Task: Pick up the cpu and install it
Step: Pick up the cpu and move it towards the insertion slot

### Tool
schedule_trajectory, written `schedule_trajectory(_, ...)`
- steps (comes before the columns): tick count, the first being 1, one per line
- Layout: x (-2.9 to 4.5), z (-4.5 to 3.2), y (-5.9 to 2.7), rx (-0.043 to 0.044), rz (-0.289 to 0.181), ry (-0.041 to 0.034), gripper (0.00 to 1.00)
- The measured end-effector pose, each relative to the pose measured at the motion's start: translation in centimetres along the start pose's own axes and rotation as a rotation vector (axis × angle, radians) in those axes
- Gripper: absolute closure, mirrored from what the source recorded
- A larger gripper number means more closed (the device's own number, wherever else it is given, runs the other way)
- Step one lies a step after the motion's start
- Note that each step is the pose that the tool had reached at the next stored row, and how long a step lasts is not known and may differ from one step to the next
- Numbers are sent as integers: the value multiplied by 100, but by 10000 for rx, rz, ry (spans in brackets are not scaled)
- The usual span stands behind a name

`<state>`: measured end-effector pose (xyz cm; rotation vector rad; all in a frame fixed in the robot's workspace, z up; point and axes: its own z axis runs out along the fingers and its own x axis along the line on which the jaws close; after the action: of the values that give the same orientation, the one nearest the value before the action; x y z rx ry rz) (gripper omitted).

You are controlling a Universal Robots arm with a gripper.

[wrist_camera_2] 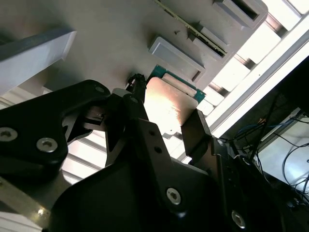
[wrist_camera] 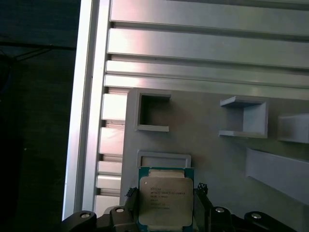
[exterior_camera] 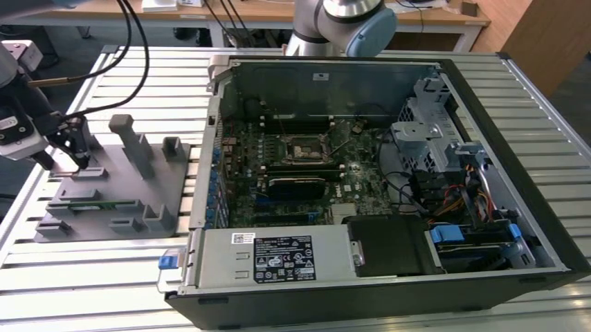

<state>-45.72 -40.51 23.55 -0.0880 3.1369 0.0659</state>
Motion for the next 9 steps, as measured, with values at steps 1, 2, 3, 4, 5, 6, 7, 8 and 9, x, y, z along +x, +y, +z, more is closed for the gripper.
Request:
schedule_trajectory(1, 0, -5, 1, 0, 1, 1, 46)
schedule_trajectory(2, 0, -10, 1, 0, 0, 1, 46)
schedule_trajectory(3, 0, -14, 2, 0, 0, 0, 46)
schedule_trajectory(4, 0, -19, 3, 0, 0, 1, 46)
schedule_trajectory(5, 0, -23, 3, 0, 0, 0, 46)
schedule_trajectory(6, 0, -27, 4, 0, 0, 0, 46)
schedule_trajectory(7, 0, -32, 4, 0, 0, 0, 46)
schedule_trajectory(8, 0, -39, 5, 1, 0, 1, 46)
schedule_trajectory(9, 0, -44, 5, 1, 0, 2, 46)
